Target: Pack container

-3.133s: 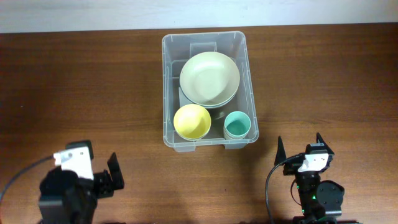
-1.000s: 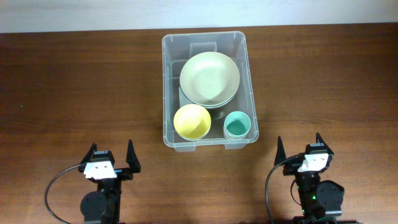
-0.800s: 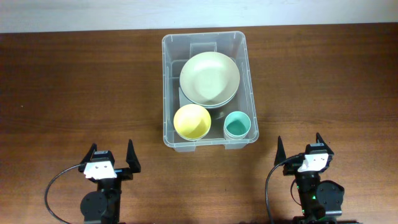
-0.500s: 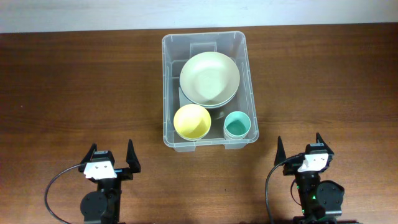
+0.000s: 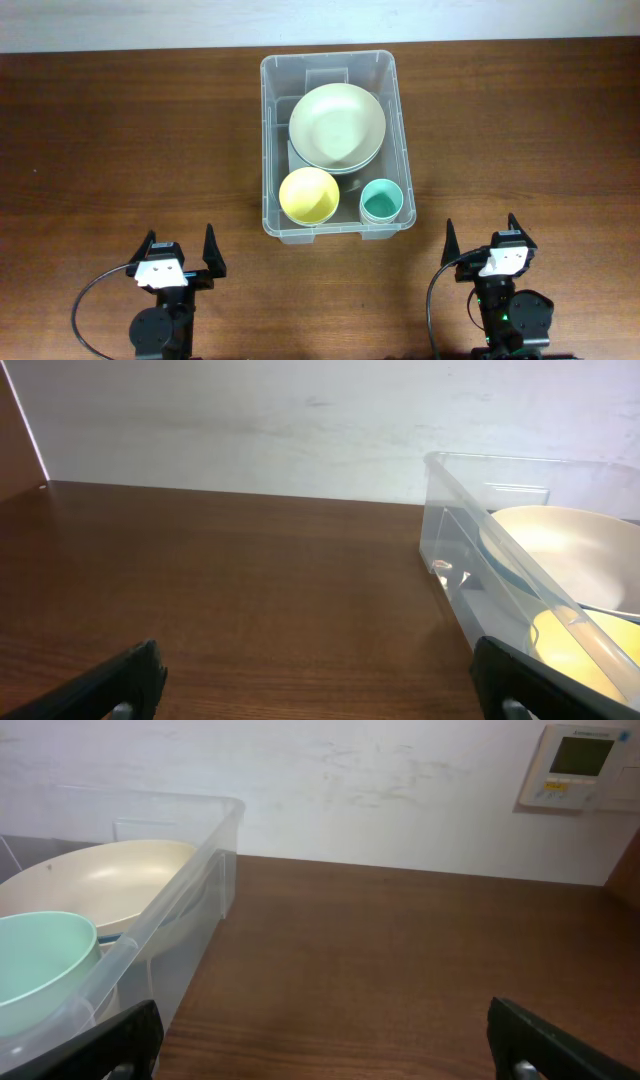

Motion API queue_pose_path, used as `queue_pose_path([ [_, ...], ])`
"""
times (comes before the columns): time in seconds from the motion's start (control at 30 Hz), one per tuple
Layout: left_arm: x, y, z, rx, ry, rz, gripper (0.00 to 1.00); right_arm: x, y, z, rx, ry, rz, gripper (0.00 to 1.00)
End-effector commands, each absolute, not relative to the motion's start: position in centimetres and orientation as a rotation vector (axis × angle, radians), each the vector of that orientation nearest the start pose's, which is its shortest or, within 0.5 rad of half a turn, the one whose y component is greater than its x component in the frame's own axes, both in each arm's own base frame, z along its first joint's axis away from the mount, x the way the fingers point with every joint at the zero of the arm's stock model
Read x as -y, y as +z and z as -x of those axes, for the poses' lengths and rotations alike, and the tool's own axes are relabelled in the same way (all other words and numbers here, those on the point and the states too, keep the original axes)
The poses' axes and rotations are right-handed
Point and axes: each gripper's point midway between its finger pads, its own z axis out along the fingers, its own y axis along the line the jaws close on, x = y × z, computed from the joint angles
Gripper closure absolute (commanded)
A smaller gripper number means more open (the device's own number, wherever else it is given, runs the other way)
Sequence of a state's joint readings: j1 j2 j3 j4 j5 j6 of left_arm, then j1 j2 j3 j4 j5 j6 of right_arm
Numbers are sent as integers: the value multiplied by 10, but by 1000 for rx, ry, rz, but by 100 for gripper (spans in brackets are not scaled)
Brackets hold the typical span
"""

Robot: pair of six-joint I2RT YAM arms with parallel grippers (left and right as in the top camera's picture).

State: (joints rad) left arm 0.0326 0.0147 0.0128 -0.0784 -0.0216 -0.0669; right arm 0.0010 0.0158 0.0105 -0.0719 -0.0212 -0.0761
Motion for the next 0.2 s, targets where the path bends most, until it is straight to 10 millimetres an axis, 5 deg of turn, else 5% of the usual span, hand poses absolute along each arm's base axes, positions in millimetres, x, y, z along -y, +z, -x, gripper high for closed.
queue_pose_path([
  [0.0,-10,156,-246,-1649,-8,76,1,-8,156,-246,-1647,-23,93,1],
  [0.17,-10,156,-246,-1649,-8,76,0,-8,156,-246,-1647,-23,93,1],
])
